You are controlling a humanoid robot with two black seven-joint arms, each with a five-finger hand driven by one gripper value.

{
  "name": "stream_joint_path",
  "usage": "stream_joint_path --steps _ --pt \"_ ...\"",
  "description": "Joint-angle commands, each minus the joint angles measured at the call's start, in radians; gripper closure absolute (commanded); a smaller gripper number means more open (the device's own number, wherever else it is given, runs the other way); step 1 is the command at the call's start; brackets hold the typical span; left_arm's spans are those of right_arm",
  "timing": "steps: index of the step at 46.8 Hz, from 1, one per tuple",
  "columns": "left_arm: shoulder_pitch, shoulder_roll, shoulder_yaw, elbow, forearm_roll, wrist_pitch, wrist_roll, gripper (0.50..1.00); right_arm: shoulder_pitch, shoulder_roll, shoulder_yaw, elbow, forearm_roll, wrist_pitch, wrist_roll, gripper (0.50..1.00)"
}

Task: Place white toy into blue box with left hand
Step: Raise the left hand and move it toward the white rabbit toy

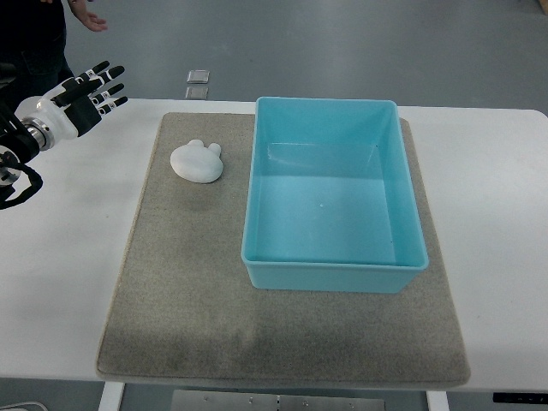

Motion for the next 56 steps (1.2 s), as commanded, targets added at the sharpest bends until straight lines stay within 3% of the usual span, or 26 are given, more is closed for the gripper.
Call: stream_joint_path --steps 1,7,56 --pt "0.0 0.002 -0.001 -0.002 0.0 0.0 0.003 0.506 0.0 0.0 0.0 0.0 0.0 0.0 0.0 0.564" --pt "0.057 -0.02 0.025 -0.032 0.001 -0.002 0.006 0.506 0.0 0.0 0.0 0.0 0.0 0.0 0.0 0.564" --pt "0.003 -0.007 0.022 -0.022 0.0 0.0 0.006 0.506 0.0 0.0 0.0 0.0 0.0 0.0 0.0 0.564"
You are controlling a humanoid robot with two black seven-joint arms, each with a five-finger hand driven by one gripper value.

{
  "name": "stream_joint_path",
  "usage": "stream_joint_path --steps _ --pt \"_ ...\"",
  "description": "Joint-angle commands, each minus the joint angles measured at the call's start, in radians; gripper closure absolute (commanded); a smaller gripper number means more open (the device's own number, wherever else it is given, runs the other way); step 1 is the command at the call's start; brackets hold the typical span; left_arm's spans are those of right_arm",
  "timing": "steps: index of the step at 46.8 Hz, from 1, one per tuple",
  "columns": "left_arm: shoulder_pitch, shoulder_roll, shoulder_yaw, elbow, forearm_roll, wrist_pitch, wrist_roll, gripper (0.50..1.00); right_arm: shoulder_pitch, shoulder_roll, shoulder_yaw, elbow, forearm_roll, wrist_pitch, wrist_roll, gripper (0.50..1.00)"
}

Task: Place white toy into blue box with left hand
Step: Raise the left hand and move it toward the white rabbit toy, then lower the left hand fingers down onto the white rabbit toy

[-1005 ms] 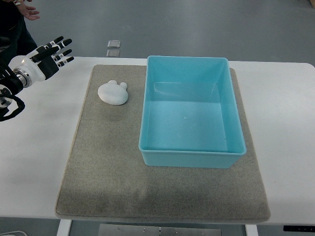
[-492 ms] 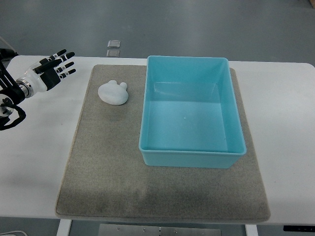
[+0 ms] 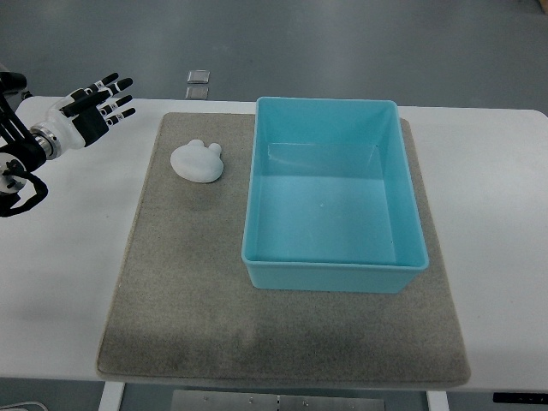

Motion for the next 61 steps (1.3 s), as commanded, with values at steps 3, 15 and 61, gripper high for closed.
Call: stream_joint_path --steps 3,15,61 --pt "-0.009 -0.001 0.0 0.003 0.0 -0.001 0.0 0.506 0.0 0.0 0.0 0.0 0.0 0.0 0.0 0.564" --pt "-0.05 -0.018 0.002 -0.01 0.001 -0.019 0.0 0.506 0.0 0.0 0.0 0.0 0.0 0.0 0.0 0.564" --pt "-0.11 -0.022 0.023 -0.005 0.464 -0.214 -0.047 0.506 0.0 0.0 0.0 0.0 0.0 0.0 0.0 0.564"
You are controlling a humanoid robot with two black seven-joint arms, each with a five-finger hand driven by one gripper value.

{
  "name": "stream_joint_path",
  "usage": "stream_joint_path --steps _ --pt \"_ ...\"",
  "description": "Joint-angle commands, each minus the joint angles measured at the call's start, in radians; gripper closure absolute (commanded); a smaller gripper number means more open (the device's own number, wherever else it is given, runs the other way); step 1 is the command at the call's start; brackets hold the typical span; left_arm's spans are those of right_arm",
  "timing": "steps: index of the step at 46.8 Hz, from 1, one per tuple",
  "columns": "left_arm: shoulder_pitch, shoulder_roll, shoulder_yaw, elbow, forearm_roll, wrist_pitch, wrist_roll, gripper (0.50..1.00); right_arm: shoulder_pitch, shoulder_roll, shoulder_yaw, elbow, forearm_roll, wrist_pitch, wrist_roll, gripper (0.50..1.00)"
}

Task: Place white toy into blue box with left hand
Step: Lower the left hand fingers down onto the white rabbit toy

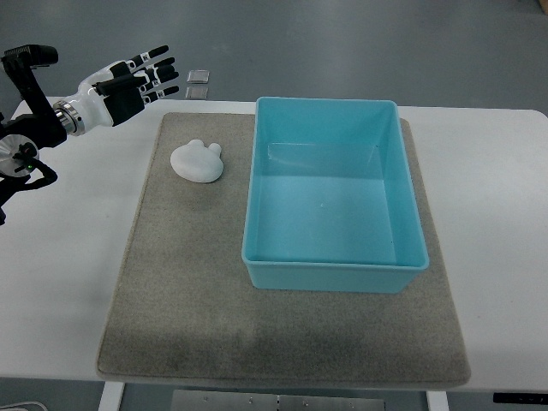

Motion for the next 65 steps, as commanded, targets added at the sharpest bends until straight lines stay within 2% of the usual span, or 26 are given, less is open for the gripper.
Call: stream_joint_path --steps 1,8,14,22,32,40,57,65 --pt "-0.01 0.004 -0.001 -0.003 0.211 0.003 -0.036 0.506 0.0 0.0 0.0 0.0 0.0 0.0 0.0 0.564" --pt "-0.009 0.014 -0.001 -0.01 0.41 0.003 -0.173 0.506 0.0 0.0 0.0 0.0 0.0 0.0 0.0 0.564" --pt "-0.012 0.033 0.0 -0.039 0.543 0.003 -0.222 0.506 0.0 0.0 0.0 0.0 0.0 0.0 0.0 0.564" --pt "-0.044 0.093 -0.006 -0.099 0.747 0.008 -0.234 0.506 0.0 0.0 0.0 0.0 0.0 0.0 0.0 0.564" --pt "-0.066 0.096 0.0 -0.124 0.933 0.028 -0.236 0.508 0.0 0.0 0.0 0.002 0.0 0.0 0.0 0.564" --pt "-0.067 0.096 0.002 -0.176 1.055 0.095 -0.236 0.512 0.0 0.0 0.0 0.0 0.0 0.0 0.0 0.564" --pt "-0.061 0.072 0.054 -0.188 1.237 0.218 -0.236 0.514 0.0 0.0 0.0 0.0 0.0 0.0 0.0 0.564" --pt "-0.056 0.034 0.055 -0.188 1.304 0.227 -0.236 0.516 0.0 0.0 0.0 0.0 0.0 0.0 0.0 0.564"
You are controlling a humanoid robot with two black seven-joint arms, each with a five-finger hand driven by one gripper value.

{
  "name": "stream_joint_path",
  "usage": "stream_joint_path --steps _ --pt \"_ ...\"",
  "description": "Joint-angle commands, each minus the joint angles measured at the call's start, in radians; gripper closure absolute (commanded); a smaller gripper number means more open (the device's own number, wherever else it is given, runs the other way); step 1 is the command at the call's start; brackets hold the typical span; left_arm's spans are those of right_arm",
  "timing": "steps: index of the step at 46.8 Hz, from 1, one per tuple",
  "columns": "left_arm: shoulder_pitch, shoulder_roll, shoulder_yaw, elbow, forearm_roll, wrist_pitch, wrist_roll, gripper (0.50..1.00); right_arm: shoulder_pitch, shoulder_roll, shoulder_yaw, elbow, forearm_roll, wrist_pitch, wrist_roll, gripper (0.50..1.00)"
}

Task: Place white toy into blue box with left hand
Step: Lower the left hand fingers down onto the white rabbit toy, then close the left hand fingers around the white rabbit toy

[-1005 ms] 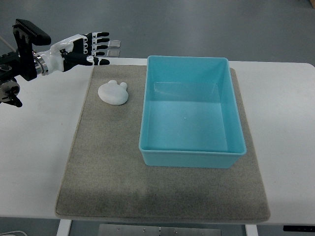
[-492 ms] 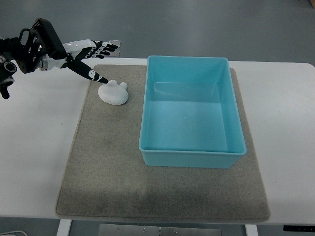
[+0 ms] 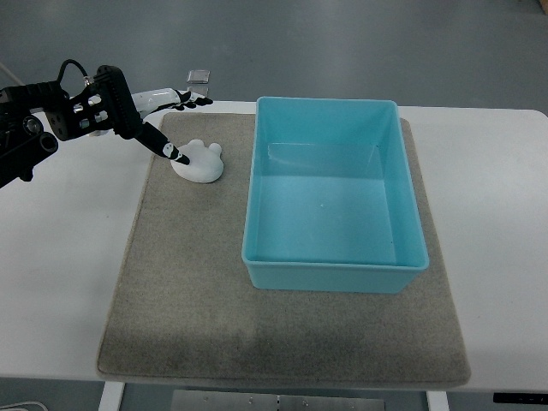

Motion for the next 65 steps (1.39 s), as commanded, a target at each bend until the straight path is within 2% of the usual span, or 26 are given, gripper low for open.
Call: stream_joint_path --steps 1,23,32,45,49,52,61,63,65 --pt "0.002 -0.009 -0.001 0.0 0.052 0.0 0.0 0.516 0.0 0.0 0.0 0.0 0.0 0.0 0.0 0.564" --pt "0.0 -0.012 0.046 -0.003 0.178 -0.006 0.0 0.512 0.0 0.0 0.0 0.0 0.0 0.0 0.0 0.564" --pt "-0.001 -0.012 0.071 -0.013 0.178 -0.005 0.0 0.531 0.0 0.0 0.0 0.0 0.0 0.0 0.0 0.564" --pt "-0.004 -0.042 0.071 -0.012 0.179 0.0 0.0 0.624 0.0 0.0 0.0 0.0 0.0 0.0 0.0 0.564" --pt "-0.009 -0.042 0.072 -0.01 0.182 0.0 0.0 0.679 0.0 0.0 0.0 0.0 0.0 0.0 0.0 0.564" --pt "-0.01 -0.042 0.071 -0.009 0.196 0.0 0.0 0.692 0.0 0.0 0.0 0.0 0.0 0.0 0.0 0.564" --pt "-0.015 -0.042 0.071 -0.006 0.213 0.003 0.0 0.799 0.0 0.0 0.0 0.0 0.0 0.0 0.0 0.564" --pt "-0.015 -0.042 0.071 -0.006 0.213 0.003 0.0 0.808 0.0 0.0 0.0 0.0 0.0 0.0 0.0 0.564" --pt "-0.015 -0.042 0.071 -0.006 0.213 0.003 0.0 0.842 0.0 0.0 0.0 0.0 0.0 0.0 0.0 0.564"
